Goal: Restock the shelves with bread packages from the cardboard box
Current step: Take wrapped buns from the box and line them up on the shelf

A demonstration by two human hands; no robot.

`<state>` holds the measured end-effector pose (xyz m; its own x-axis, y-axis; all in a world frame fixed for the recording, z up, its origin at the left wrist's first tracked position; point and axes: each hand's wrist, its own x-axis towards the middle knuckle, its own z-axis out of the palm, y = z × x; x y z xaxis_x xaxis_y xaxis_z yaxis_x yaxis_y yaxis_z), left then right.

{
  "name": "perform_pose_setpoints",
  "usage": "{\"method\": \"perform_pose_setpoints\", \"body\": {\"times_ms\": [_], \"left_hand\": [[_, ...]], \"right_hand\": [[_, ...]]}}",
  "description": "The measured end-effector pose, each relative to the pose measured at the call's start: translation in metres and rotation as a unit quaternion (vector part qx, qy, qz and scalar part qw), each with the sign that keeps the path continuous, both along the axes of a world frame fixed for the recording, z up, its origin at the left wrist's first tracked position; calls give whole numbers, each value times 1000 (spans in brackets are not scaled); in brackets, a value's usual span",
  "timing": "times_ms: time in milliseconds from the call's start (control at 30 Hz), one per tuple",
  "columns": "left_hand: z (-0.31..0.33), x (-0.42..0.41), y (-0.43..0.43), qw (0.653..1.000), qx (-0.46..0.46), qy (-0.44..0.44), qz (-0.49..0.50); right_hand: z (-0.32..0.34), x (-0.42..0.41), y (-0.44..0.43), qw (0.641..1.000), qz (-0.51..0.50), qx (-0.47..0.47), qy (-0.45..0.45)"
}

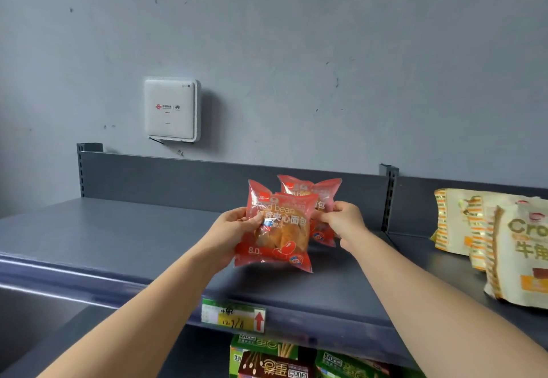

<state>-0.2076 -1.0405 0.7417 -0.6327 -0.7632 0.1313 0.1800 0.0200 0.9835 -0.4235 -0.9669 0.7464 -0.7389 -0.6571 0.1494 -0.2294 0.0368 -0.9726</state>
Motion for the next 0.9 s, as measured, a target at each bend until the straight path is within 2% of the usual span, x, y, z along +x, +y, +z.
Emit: {"method": "perform_pose_setpoints", "body": {"times_ms": [300,467,733,900], "left_hand": [[8,-36,-47,998,19,-47,-46],[15,-47,-60,992,-3,-128,12],[15,-60,-68,991,5,-128,27],[14,-68,-66,993,11,-105,43]], "right_hand": [[4,-21,-54,999,-19,33,13],[7,-25,-59,999,-26,34,5],[5,-30,-60,997,-47,20,-56],[2,-31,-65,995,-76,4,-60]]}}
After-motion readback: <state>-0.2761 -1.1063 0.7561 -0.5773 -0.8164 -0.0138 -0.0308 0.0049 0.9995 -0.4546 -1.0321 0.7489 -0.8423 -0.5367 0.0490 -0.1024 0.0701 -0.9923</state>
